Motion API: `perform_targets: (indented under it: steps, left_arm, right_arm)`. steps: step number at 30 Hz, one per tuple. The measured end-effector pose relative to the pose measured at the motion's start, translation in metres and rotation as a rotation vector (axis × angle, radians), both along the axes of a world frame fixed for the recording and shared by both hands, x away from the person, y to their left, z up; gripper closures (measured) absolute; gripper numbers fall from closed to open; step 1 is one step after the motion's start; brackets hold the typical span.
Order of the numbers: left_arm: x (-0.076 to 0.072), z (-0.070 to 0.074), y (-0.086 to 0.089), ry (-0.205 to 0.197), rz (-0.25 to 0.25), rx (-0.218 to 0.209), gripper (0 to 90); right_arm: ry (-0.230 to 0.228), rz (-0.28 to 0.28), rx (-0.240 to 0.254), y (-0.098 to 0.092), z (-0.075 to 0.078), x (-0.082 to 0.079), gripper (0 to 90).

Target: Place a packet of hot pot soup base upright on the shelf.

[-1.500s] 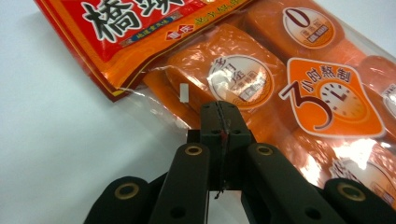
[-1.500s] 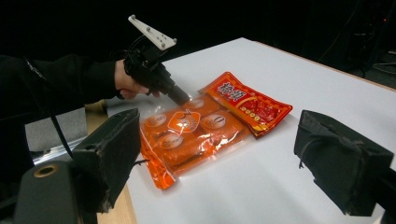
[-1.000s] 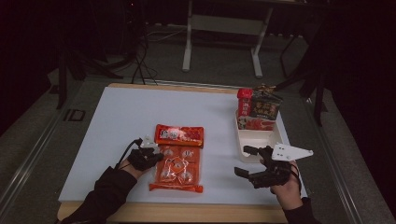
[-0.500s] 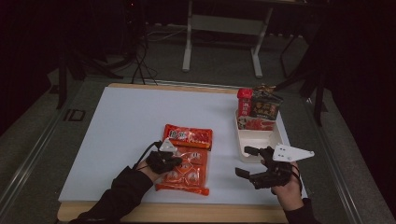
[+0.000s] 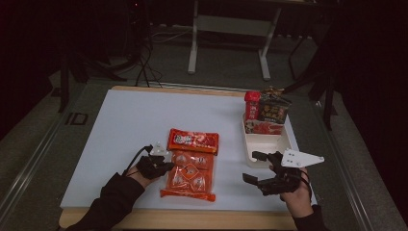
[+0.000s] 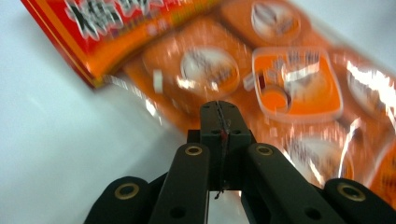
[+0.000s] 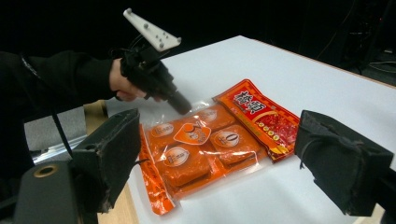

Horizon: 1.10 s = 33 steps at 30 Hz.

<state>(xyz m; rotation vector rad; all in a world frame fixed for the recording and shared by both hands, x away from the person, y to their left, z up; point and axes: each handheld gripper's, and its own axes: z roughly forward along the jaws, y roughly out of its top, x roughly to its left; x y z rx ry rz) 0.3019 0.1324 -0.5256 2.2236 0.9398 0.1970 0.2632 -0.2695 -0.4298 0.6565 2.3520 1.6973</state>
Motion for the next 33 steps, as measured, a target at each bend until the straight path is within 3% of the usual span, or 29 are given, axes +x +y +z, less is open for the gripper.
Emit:
perform_targets:
  steps: [2,5,8,18,26,33]
  left_arm:
    - [-0.002,-0.004,0.001,0.008,-0.009,0.017,90.0]
    - [0.0,-0.006,0.002,0.02,-0.007,-0.009,90.0]
    - [0.001,-0.006,-0.008,0.001,-0.007,0.012,90.0]
    - [0.004,-0.007,-0.035,0.003,-0.039,-0.005,90.0]
    - [0.011,-0.006,-0.059,-0.008,-0.068,0.011,90.0]
    - [0.018,0.001,-0.049,-0.019,-0.04,-0.021,89.3]
  right_arm:
    - [0.001,0.001,0.003,0.0,0.0,0.0,14.7]
    - [0.002,0.002,0.001,0.001,0.0,0.0,14.7]
    - [0.003,0.004,0.002,0.002,0.0,0.0,14.7]
    - [0.009,0.007,0.001,0.002,-0.001,0.0,14.7]
    - [0.008,0.007,0.003,0.001,-0.002,0.0,14.7]
    - [0.01,0.008,0.004,0.001,-0.002,0.0,14.7]
